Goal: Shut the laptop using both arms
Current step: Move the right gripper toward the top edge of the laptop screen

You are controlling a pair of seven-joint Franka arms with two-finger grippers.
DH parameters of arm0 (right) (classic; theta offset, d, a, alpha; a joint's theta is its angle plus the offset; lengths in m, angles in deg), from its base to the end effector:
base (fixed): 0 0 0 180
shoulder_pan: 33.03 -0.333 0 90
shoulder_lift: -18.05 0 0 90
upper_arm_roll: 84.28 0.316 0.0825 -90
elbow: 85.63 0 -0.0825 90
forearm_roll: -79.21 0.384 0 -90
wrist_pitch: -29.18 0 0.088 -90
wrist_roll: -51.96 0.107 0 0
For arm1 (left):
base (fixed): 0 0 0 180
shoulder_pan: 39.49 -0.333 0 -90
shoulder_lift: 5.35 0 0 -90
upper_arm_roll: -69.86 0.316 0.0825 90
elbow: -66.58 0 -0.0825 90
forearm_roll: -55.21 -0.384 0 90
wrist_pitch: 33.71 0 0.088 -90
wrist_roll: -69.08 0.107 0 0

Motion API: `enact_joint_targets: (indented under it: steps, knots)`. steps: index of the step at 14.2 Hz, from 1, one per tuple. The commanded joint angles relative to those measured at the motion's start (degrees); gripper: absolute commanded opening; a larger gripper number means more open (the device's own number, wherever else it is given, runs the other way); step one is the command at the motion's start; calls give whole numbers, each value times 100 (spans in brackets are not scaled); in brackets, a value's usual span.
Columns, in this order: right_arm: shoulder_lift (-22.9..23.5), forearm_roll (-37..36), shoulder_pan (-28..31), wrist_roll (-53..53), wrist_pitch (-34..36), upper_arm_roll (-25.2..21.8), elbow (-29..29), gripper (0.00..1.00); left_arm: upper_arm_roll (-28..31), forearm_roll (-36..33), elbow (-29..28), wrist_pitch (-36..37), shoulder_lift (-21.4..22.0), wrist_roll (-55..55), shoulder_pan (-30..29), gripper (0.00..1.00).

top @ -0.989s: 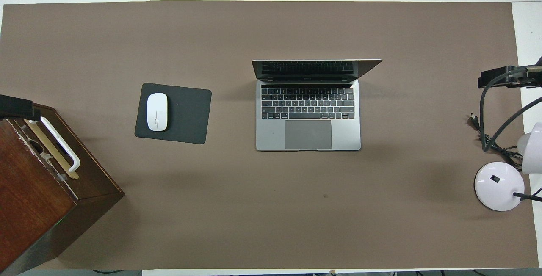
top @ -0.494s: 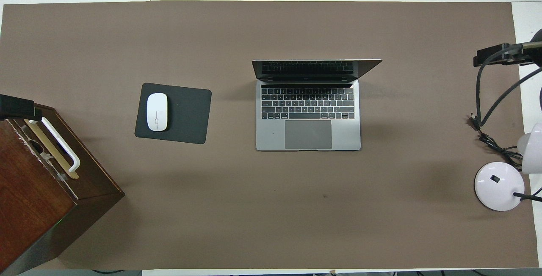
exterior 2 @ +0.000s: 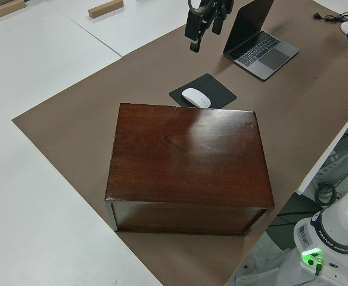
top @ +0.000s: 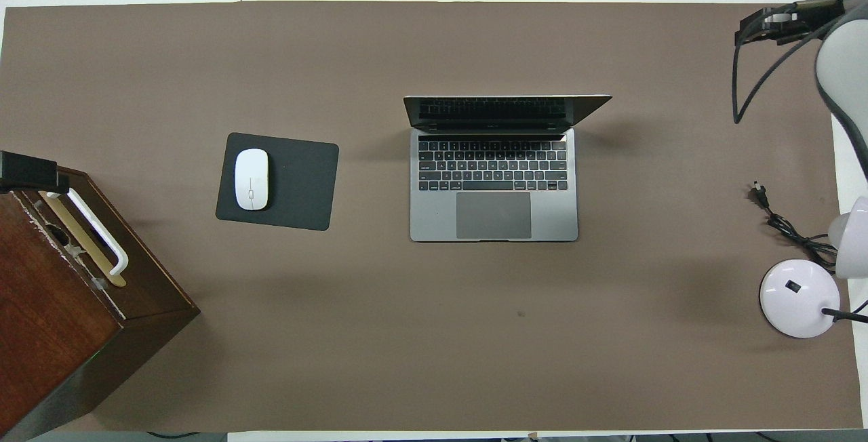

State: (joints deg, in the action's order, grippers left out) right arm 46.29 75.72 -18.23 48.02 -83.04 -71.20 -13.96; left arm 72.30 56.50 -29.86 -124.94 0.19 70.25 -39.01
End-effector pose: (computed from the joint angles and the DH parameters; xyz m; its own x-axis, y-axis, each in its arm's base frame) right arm 0.7192 -0.0636 0.5083 0.9738 0.0127 0.2270 0.0205 -0.9993 -0.0316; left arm 0.5252 0.0167 0.6254 0.9999 0.0141 0.0062 0.0139 -0.9996 0.0265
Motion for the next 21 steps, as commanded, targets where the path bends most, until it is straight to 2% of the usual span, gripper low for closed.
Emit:
enact_joint_targets:
  steps: [1,2,4,5,6,7,8,12,18,21]
  knots:
    - [471,-108,-109,-107,-386,10,-364,8,-7,-59,-182,-97,149,24,39,100]
    - [576,-151,-170,-107,-563,1,-364,0,-7,-59,-191,-89,158,102,39,100]
    - [752,-440,-310,-63,-914,1,-364,0,-7,-59,-243,-516,167,94,22,97]
    - [823,-442,-346,-46,-1064,10,-364,0,-7,-59,-313,-711,167,94,22,76]
    - [867,-450,-433,67,-1135,10,-347,0,-7,-59,-332,-713,175,94,-4,49]
    - [894,-450,-512,225,-1162,-8,-347,0,2,-59,-349,-634,184,103,-5,18]
    - [894,-450,-565,314,-1162,1,-312,0,2,-59,-393,-616,228,94,-31,0]
    - [850,-442,-610,517,-1381,1,-154,0,2,-59,-797,-730,412,-12,-48,0]
    - [780,-468,-592,517,-1443,1,329,0,2,-41,-868,-844,457,-213,-31,0]
    - [753,-468,-575,499,-1443,1,374,0,-24,-24,-903,-879,465,-258,74,0]
